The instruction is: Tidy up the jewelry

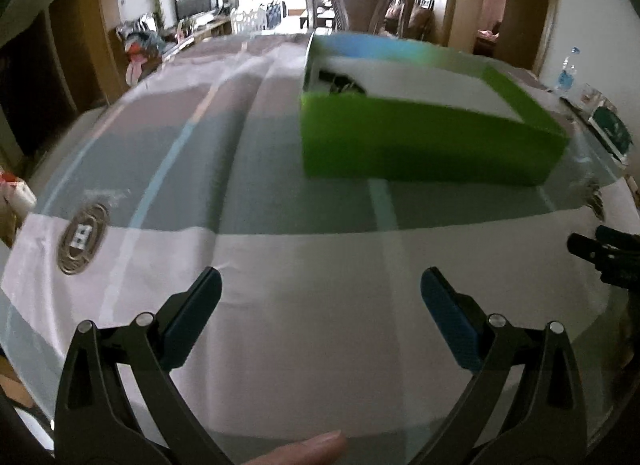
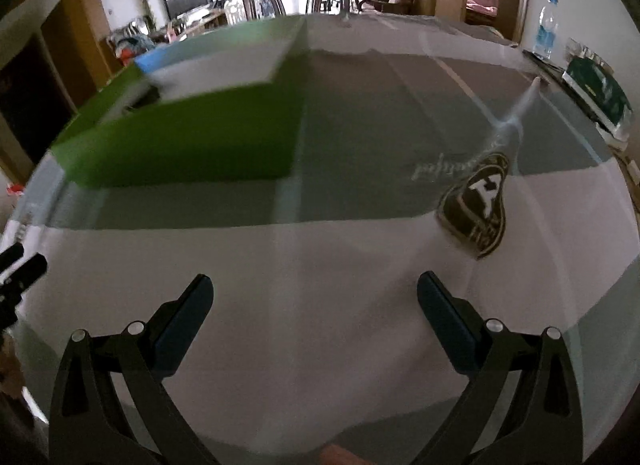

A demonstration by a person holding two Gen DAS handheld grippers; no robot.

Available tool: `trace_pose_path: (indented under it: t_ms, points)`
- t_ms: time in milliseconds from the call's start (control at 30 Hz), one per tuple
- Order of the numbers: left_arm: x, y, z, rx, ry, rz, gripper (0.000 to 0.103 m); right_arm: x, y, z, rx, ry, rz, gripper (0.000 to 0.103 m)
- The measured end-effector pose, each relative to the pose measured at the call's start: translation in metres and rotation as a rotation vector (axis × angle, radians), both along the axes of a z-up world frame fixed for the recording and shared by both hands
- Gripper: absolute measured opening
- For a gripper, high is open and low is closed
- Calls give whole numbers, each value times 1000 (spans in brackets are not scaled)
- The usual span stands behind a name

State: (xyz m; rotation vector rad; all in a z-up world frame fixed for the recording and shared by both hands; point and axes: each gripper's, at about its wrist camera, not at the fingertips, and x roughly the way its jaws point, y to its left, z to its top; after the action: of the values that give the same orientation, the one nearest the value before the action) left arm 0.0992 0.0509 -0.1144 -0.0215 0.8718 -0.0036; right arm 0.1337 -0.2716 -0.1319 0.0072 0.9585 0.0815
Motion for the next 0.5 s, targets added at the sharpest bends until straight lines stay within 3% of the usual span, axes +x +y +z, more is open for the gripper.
trace_pose_path:
  t_ms: [133, 500]
  points:
    - [10, 2, -17, 13, 62, 14, 99, -1, 4, -4, -37, -28, 22, 101]
    - [6, -1, -19, 25, 67, 9, 99, -7, 1, -6, -36, -27, 22, 101]
